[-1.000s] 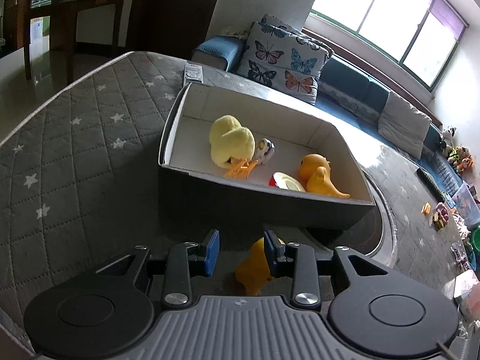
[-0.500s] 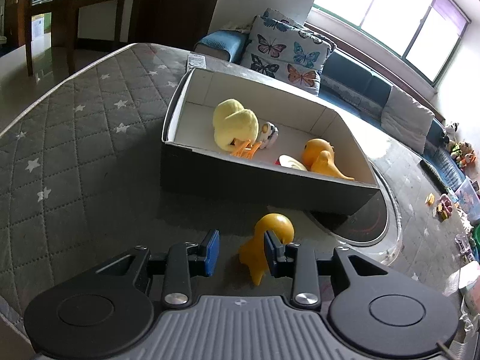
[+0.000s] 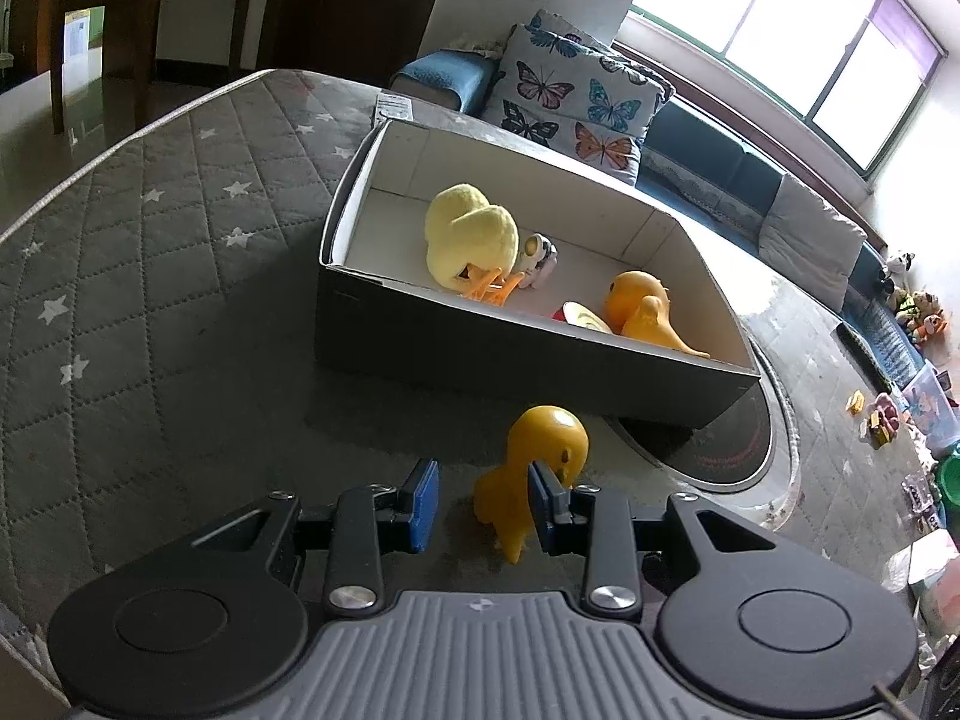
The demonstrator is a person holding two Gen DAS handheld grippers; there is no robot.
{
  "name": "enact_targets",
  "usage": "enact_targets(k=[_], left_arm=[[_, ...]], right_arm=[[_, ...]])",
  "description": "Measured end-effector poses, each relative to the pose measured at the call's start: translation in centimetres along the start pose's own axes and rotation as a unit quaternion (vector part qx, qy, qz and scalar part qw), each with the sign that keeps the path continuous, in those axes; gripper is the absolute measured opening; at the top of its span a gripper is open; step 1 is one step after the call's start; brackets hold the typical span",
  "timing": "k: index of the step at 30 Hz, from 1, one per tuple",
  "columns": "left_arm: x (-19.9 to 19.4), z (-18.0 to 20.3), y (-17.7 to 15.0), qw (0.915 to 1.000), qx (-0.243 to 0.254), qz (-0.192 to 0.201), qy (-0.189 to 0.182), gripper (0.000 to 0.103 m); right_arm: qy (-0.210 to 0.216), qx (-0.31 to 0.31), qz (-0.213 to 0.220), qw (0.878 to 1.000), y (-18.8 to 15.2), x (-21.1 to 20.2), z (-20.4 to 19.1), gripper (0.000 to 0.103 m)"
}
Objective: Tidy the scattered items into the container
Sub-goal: 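Close the left tool fingers around the small yellow figure, then lift the yellow figure with the left tool and carry it over the box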
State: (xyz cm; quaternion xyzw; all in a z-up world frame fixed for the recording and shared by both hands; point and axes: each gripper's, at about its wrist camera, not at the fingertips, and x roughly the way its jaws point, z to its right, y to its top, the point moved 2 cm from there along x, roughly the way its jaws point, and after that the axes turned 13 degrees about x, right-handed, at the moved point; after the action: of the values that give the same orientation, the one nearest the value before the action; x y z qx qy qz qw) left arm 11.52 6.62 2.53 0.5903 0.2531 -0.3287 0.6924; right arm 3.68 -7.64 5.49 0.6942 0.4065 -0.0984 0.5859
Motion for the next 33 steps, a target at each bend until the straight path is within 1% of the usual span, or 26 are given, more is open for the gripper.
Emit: enact_targets(k=[10,14,20,22,23,27,28,33], left_arm=[[-0.5,0.2,0.9,0.9998,0.0,0.015,-0.014,0.036],[-0.6,0.7,1.3,0.9995,0.006,0.018,-0.023,0.036],[0.1,1.4,1.8,0.9994,0.018,0.014,-0.028,0.036],[0.3,1.6,1.9,0.9994,0.021,0.012,-0.026,0.036],[0.4,1.6,1.9,0.9994,0.023,0.011,-0.025,0.037],[0.9,1.7,2.2,0.9993,0.026,0.008,-0.025,0.037],[1.0,1.8,2.2,0.9993,0.028,0.006,-0.025,0.037],[1.9,1.8,2.1,0.9992,0.031,-0.004,-0.024,0.037]], right_arm=[[-0.001,0.0,-0.002,1.0,0.1,1.0,0.1,0.093],[-0.001,-0.003,-0.004,1.0,0.4,1.4,0.0,0.09],[0.0,0.001,-0.003,1.0,1.0,2.1,-0.2,0.084],[0.001,0.005,-0.005,1.0,1.2,2.4,-0.1,0.078],[0.002,0.007,-0.005,1.0,1.3,2.6,0.0,0.078],[0.006,0.012,-0.006,1.0,1.5,3.2,0.0,0.071],[0.007,0.014,-0.006,1.0,1.5,3.3,0.0,0.068],[0.007,0.019,-0.008,1.0,1.7,4.0,0.0,0.064]])
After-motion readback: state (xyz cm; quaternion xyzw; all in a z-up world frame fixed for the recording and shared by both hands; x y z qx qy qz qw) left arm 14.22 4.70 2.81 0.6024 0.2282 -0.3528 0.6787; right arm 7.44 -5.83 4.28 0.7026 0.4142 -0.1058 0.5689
